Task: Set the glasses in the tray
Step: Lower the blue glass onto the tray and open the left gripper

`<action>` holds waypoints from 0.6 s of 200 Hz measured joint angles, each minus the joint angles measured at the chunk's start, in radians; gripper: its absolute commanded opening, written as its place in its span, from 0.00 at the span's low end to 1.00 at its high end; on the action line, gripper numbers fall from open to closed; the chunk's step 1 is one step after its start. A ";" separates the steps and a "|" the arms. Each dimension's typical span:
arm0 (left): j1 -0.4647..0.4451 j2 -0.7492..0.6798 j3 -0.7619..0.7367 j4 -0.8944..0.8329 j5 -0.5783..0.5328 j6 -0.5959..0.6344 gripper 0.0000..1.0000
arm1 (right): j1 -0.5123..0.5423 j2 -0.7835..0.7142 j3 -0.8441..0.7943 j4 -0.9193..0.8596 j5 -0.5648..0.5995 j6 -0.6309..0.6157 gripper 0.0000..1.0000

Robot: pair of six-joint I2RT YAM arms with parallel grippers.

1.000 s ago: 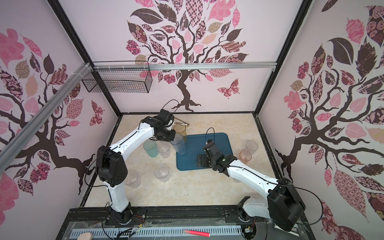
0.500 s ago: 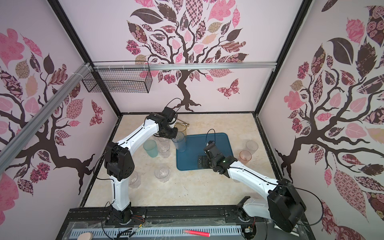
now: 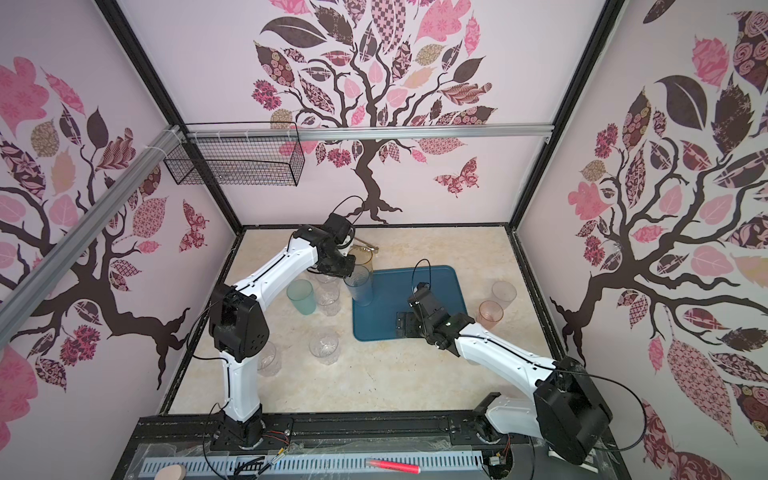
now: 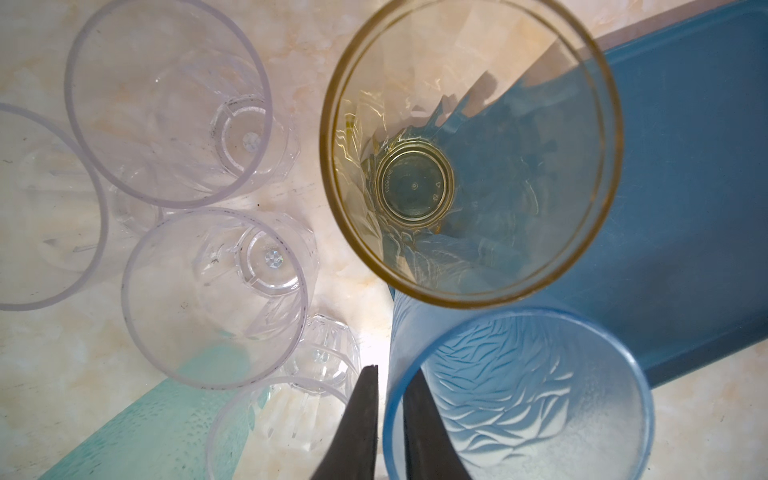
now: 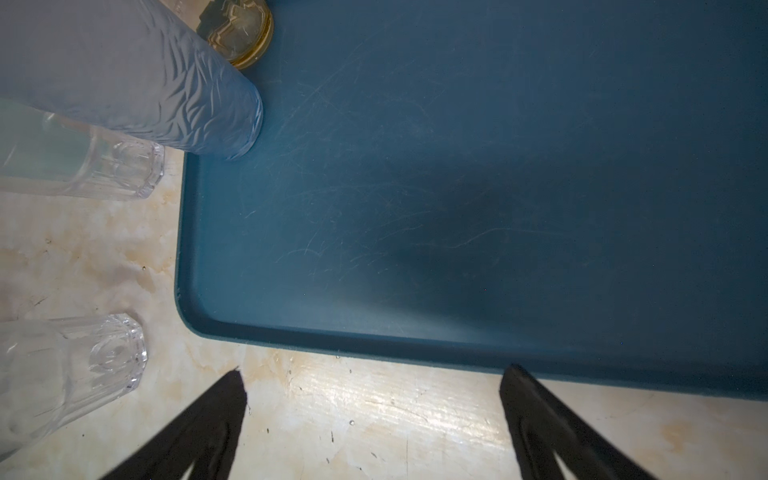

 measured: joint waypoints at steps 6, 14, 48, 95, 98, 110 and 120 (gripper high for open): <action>0.000 -0.002 0.001 0.000 0.001 0.000 0.16 | 0.000 0.000 0.000 0.002 0.000 0.000 0.98; 0.000 -0.004 0.002 0.000 0.002 0.000 0.16 | 0.000 0.000 0.000 0.003 -0.001 0.000 0.98; 0.000 -0.007 0.002 -0.002 0.019 -0.001 0.14 | 0.000 0.000 0.000 0.005 -0.003 0.000 0.98; 0.000 -0.007 0.003 -0.007 0.051 -0.008 0.07 | 0.000 0.000 0.000 0.010 -0.004 0.001 0.98; -0.001 -0.007 0.004 -0.009 0.053 -0.006 0.06 | 0.000 0.000 0.000 0.010 -0.004 0.001 0.98; -0.002 -0.007 0.012 -0.015 0.057 -0.008 0.04 | 0.000 0.000 0.000 0.013 -0.007 0.001 0.98; -0.003 -0.007 0.023 -0.020 0.057 -0.006 0.03 | 0.000 0.000 0.000 0.014 -0.008 0.001 0.98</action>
